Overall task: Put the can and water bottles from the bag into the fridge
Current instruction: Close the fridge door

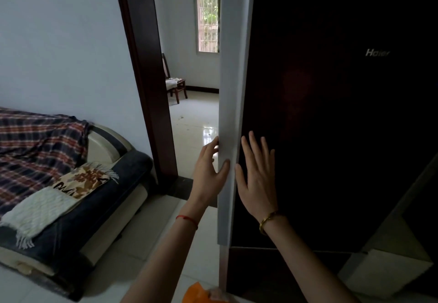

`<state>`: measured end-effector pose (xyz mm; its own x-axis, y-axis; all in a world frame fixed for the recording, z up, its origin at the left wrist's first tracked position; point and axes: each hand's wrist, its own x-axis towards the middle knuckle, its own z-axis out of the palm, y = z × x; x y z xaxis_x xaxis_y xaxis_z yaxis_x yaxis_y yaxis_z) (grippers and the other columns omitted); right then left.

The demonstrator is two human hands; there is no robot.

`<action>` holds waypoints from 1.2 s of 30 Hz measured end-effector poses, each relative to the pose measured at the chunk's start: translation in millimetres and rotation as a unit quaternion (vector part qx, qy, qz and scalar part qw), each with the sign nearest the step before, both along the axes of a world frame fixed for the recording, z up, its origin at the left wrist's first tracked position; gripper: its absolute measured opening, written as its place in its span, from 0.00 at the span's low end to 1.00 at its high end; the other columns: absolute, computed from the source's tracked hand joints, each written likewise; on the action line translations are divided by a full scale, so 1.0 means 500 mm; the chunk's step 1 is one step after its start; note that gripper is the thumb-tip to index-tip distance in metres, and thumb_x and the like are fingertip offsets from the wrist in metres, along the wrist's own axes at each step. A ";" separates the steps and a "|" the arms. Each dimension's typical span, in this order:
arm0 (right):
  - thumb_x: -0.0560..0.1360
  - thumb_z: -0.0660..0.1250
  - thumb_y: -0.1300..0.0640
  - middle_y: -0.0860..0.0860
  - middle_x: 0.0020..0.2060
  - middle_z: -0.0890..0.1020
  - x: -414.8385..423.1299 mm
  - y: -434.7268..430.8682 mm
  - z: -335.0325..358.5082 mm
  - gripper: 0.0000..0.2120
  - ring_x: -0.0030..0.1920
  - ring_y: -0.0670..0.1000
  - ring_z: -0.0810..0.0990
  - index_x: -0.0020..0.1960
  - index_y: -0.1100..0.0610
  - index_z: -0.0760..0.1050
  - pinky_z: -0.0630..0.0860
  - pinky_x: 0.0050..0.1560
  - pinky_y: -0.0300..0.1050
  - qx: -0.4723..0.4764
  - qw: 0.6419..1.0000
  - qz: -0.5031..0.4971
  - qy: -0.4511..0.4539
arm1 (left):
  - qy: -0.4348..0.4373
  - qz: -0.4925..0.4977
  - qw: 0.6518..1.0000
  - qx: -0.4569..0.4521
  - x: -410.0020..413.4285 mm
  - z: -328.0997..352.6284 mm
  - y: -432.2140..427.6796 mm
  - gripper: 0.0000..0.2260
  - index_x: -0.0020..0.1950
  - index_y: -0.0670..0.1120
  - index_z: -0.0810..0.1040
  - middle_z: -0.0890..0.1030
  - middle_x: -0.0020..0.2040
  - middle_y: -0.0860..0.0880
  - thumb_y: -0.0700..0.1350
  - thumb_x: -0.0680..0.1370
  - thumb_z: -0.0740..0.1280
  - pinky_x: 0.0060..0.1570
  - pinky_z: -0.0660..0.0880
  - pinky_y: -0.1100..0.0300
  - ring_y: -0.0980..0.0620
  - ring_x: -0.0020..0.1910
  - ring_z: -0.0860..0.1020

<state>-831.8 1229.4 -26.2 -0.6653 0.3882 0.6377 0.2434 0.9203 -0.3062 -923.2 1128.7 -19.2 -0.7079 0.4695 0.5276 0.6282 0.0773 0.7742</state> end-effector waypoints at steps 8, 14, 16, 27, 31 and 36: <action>0.82 0.52 0.51 0.48 0.78 0.48 -0.073 0.078 0.003 0.26 0.78 0.52 0.41 0.78 0.51 0.50 0.44 0.77 0.58 0.029 0.999 -0.034 -0.019 | 0.009 -0.011 1.000 -0.004 -0.094 -0.005 0.081 0.32 0.78 0.44 0.61 0.70 0.73 0.47 0.41 0.77 0.71 0.67 0.70 0.60 0.55 0.68 0.70; 0.81 0.54 0.51 0.49 0.78 0.47 -0.113 0.114 -0.006 0.27 0.78 0.53 0.41 0.78 0.51 0.50 0.45 0.77 0.60 0.043 0.997 -0.051 -0.033 | 0.030 -0.016 0.999 0.004 -0.146 -0.015 0.130 0.34 0.77 0.44 0.61 0.70 0.71 0.46 0.44 0.75 0.73 0.68 0.73 0.52 0.50 0.68 0.72; 0.81 0.54 0.51 0.49 0.78 0.47 -0.126 0.118 -0.009 0.27 0.78 0.53 0.41 0.78 0.51 0.50 0.45 0.77 0.60 0.050 0.996 -0.068 -0.036 | 0.029 -0.020 0.999 0.012 -0.162 -0.017 0.139 0.33 0.77 0.44 0.63 0.71 0.70 0.47 0.44 0.75 0.73 0.66 0.73 0.59 0.53 0.66 0.72; 0.81 0.55 0.50 0.49 0.78 0.45 -0.180 0.138 -0.013 0.29 0.78 0.54 0.40 0.78 0.50 0.49 0.42 0.77 0.58 0.061 0.989 -0.127 -0.045 | -0.013 -0.048 0.997 0.058 -0.242 0.003 0.176 0.18 0.66 0.46 0.73 0.80 0.60 0.51 0.43 0.77 0.71 0.52 0.76 0.69 0.54 0.55 0.79; 0.80 0.57 0.50 0.49 0.78 0.45 -0.194 0.146 -0.019 0.29 0.78 0.54 0.41 0.78 0.51 0.49 0.38 0.77 0.56 0.069 0.986 -0.144 -0.043 | -0.017 -0.050 0.996 0.067 -0.262 0.002 0.187 0.15 0.61 0.49 0.75 0.81 0.55 0.53 0.43 0.76 0.73 0.51 0.79 0.64 0.57 0.51 0.80; 0.79 0.59 0.46 0.49 0.78 0.44 -0.204 0.152 -0.027 0.32 0.78 0.55 0.41 0.78 0.51 0.48 0.38 0.77 0.57 0.093 0.982 -0.161 -0.031 | -0.071 -0.056 0.992 0.082 -0.284 -0.005 0.189 0.19 0.61 0.49 0.76 0.82 0.52 0.53 0.47 0.72 0.76 0.48 0.79 0.60 0.55 0.50 0.82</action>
<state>-933.7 1305.4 -39.7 -0.5667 0.4651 0.6801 0.5432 0.8315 -0.1160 -1065.1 1222.9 -21.6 -0.7282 0.4655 0.5030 0.5099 -0.1224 0.8515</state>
